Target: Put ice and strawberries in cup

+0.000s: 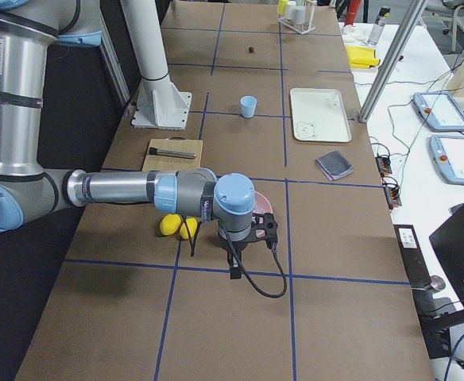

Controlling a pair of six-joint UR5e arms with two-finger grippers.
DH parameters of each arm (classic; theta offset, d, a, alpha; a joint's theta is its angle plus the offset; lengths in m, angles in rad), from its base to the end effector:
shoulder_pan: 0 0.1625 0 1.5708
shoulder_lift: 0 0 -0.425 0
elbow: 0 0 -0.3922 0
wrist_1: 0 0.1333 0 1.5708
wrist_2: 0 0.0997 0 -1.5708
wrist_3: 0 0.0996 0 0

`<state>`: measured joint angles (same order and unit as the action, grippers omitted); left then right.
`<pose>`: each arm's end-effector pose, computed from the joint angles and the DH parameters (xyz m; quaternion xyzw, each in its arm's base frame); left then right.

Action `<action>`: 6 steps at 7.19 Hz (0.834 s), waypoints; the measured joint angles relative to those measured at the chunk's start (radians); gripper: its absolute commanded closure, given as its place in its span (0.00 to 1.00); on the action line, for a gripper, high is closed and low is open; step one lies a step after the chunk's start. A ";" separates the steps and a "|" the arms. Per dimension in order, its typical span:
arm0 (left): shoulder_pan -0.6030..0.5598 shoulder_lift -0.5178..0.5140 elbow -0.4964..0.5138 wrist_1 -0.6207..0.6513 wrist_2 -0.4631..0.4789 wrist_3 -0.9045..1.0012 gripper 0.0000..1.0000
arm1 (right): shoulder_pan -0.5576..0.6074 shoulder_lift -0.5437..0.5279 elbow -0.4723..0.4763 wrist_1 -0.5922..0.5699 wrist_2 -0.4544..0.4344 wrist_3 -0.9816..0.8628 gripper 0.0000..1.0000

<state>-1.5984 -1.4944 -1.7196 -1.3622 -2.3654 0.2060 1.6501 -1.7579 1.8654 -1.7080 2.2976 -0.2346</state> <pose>-0.0746 -0.4462 0.6406 -0.0173 0.3907 0.0557 0.9187 0.0993 -0.4017 0.6154 0.0418 -0.3532 -0.0672 0.9322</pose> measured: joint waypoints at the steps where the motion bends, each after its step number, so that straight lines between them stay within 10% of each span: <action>1: 0.000 0.000 0.000 0.000 0.000 0.000 0.00 | 0.000 -0.002 0.014 0.012 0.000 0.001 0.00; 6: 0.001 -0.003 0.002 -0.001 0.000 0.000 0.00 | 0.000 -0.022 0.016 0.065 0.032 -0.008 0.00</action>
<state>-1.5972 -1.4972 -1.7180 -1.3634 -2.3654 0.2055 1.6505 -1.7800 1.8811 -1.6429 2.3293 -0.2427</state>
